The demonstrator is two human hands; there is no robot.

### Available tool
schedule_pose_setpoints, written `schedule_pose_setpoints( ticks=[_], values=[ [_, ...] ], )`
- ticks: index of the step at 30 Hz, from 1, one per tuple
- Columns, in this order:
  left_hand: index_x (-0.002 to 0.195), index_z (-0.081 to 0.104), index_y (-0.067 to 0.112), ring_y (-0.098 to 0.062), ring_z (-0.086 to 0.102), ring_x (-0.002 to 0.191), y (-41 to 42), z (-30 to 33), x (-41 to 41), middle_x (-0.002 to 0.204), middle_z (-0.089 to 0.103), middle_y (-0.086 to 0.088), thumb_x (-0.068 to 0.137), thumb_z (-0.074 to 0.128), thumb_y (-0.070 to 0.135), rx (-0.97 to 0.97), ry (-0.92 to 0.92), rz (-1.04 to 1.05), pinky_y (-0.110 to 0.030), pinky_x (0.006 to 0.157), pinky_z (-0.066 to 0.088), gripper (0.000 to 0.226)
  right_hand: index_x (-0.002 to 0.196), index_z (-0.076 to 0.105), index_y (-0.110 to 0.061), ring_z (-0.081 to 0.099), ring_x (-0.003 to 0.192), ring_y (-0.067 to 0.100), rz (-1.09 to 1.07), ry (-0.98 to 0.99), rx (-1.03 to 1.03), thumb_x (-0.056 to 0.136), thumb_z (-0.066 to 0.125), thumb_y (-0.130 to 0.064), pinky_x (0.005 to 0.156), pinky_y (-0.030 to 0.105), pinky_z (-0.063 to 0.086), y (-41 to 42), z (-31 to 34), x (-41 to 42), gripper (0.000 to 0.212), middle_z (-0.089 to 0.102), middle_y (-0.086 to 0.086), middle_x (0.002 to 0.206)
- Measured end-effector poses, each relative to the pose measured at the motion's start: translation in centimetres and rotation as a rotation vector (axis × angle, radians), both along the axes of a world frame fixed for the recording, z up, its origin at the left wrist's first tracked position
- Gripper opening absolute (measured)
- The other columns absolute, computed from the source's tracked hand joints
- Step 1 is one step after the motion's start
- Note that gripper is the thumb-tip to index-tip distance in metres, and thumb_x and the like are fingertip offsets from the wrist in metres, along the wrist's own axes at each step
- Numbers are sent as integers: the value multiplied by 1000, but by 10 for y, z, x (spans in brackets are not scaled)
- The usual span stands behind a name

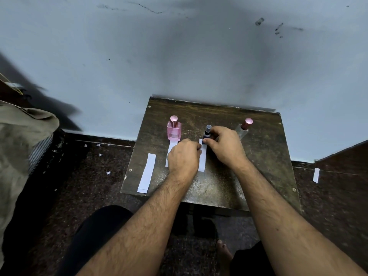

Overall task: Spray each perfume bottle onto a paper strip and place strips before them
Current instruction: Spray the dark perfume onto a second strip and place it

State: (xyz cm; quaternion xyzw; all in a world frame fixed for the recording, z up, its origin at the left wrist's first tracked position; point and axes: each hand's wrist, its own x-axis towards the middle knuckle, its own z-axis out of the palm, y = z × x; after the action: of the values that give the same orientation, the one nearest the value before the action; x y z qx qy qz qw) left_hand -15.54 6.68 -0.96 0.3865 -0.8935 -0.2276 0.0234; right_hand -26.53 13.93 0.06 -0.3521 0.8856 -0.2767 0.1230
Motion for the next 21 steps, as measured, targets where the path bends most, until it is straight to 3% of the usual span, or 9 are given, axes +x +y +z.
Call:
schedule_pose_setpoints(
  ticks=[21],
  values=[
    [113, 69, 31, -26, 60, 106, 2, -1, 0, 113, 60, 2, 98, 51, 37, -14, -17, -1, -32, 70, 34, 24, 103, 71, -15, 64, 90, 19, 19, 10, 10, 84, 72, -22, 74, 26, 44, 0, -1, 3, 21, 72, 3, 99]
  ],
)
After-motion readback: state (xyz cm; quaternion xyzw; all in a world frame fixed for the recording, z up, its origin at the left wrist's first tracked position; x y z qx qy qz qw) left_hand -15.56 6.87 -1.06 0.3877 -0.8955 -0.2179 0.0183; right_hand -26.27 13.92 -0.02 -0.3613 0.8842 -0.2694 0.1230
